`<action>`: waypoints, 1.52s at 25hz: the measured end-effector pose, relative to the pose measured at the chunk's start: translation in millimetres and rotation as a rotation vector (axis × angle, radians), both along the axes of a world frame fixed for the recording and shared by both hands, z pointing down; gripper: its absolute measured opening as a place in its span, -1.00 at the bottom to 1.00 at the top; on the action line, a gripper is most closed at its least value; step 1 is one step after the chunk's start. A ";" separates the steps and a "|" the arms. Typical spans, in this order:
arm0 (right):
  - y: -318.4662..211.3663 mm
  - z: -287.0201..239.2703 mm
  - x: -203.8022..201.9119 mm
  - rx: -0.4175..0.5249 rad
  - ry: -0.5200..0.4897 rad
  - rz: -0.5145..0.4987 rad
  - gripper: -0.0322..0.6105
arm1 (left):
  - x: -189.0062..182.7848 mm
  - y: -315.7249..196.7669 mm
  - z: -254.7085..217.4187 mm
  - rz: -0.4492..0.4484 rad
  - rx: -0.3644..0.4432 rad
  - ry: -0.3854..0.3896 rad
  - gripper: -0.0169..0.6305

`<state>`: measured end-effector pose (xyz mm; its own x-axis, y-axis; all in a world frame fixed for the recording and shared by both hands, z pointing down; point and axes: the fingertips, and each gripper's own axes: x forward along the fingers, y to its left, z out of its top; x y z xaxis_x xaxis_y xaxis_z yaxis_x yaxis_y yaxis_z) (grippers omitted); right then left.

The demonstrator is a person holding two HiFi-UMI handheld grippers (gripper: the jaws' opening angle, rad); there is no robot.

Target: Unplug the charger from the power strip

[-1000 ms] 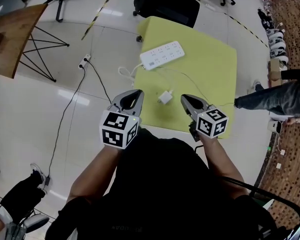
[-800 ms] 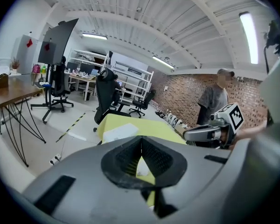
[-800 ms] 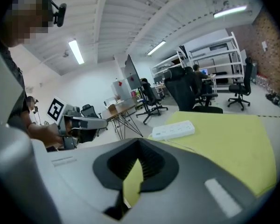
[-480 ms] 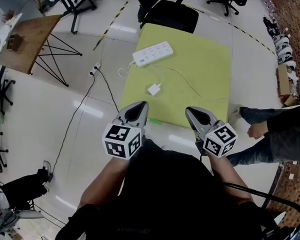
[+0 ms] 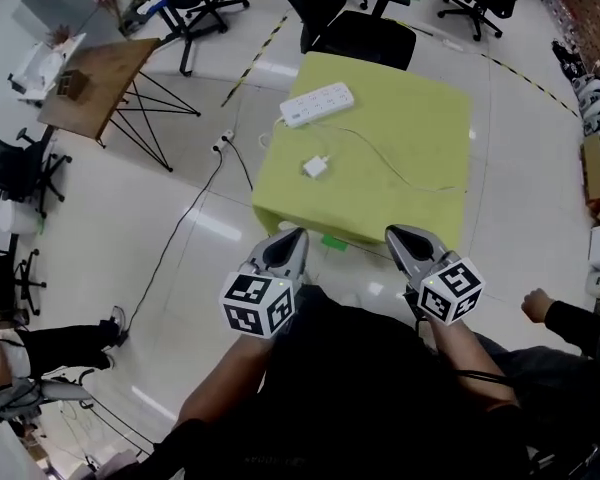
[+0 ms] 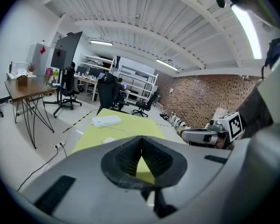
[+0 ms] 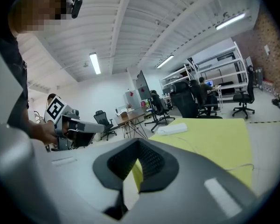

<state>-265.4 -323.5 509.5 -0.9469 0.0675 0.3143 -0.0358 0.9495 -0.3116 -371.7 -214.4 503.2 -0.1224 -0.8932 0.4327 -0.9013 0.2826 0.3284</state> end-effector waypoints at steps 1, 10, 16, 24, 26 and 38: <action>-0.8 -2.9 -0.5 -0.001 -0.010 -0.002 -0.89 | 1.5 0.7 -2.0 -0.002 -0.005 -0.003 -0.93; -1.6 -16.9 -6.7 -0.015 -0.059 0.037 -0.89 | 1.1 -8.0 -14.5 0.056 -0.023 -0.048 -0.93; 19.5 -18.8 -16.9 -0.036 -0.052 0.091 -0.89 | -19.4 1.8 -19.0 0.107 -0.016 -0.066 -0.93; 70.8 -26.4 -49.9 -0.017 -0.039 0.137 -0.89 | -53.8 39.5 -27.3 0.155 0.022 -0.090 -0.93; 81.7 -26.2 -57.3 -0.012 -0.029 0.146 -0.89 | -59.8 47.3 -26.7 0.167 0.032 -0.082 -0.93; 107.4 -21.4 -70.8 -0.005 0.016 0.197 -0.90 | -74.5 60.4 -31.5 0.214 0.076 -0.066 -0.92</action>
